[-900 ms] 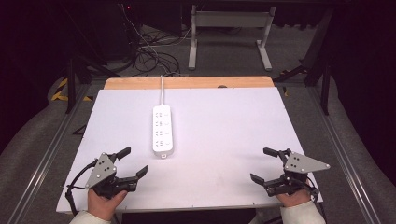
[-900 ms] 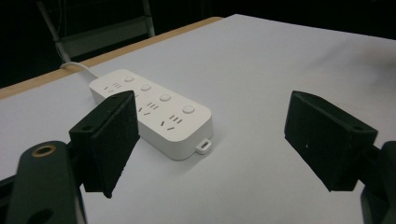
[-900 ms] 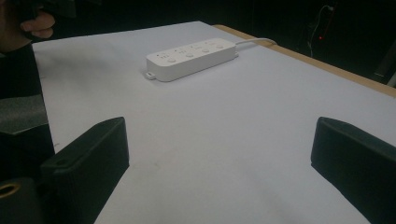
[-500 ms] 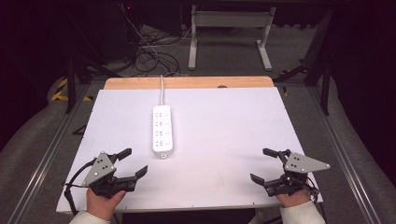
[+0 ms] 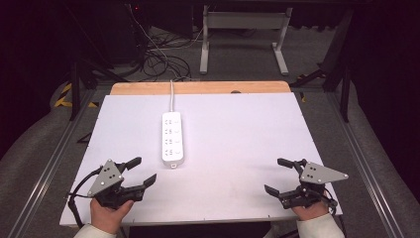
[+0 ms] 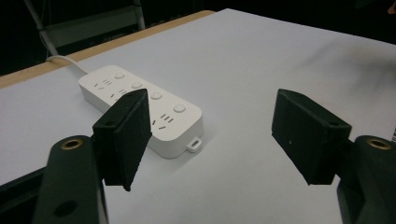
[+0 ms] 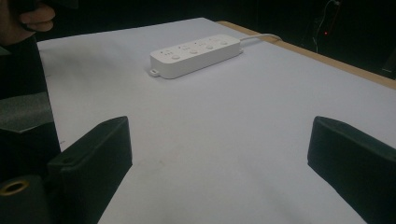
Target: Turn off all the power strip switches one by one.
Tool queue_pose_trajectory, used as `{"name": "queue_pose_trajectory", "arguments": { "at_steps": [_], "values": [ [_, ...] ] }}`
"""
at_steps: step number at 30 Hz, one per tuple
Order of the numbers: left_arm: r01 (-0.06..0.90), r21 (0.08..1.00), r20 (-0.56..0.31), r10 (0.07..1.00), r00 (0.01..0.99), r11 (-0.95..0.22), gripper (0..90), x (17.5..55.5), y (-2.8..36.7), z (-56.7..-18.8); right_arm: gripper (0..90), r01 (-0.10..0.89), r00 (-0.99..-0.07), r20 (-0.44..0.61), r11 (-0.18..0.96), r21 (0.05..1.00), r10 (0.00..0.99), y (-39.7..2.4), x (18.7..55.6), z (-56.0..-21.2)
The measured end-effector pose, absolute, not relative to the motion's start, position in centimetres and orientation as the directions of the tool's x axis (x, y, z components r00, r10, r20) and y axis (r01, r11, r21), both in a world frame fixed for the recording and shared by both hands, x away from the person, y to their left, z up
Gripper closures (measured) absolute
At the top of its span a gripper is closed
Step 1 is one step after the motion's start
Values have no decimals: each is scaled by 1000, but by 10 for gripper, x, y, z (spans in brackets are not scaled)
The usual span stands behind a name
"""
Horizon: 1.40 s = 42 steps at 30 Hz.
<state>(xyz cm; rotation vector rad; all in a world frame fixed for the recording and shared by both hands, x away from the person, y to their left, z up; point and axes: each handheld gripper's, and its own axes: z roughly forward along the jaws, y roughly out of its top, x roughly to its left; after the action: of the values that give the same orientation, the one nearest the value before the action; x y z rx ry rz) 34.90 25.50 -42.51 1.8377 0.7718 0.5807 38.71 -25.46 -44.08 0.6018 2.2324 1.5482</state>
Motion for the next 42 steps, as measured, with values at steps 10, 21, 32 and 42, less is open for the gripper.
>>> {"name": "queue_pose_trajectory", "arguments": {
  "at_steps": [10, 21, 32, 42],
  "values": [
    [260, 915, 48, 724, 688, -309, 324, 370, 241, -412, 74, 137, -850, -51, 314, 939, 524, -253, 388, -442],
    [283, 897, 44, 706, 707, -339, 326, 397, 231, -403, 73, 142, -852, -45, 312, 939, 522, -254, 389, -442],
    [303, 882, 44, 703, 710, -361, 327, 421, 216, -398, 73, 147, -854, -38, 310, 939, 520, -254, 389, -443],
    [354, 875, -24, 700, 713, -331, 330, 446, 211, -397, 74, 145, -856, -40, 314, 938, 515, -255, 390, -443]
  ]
}}
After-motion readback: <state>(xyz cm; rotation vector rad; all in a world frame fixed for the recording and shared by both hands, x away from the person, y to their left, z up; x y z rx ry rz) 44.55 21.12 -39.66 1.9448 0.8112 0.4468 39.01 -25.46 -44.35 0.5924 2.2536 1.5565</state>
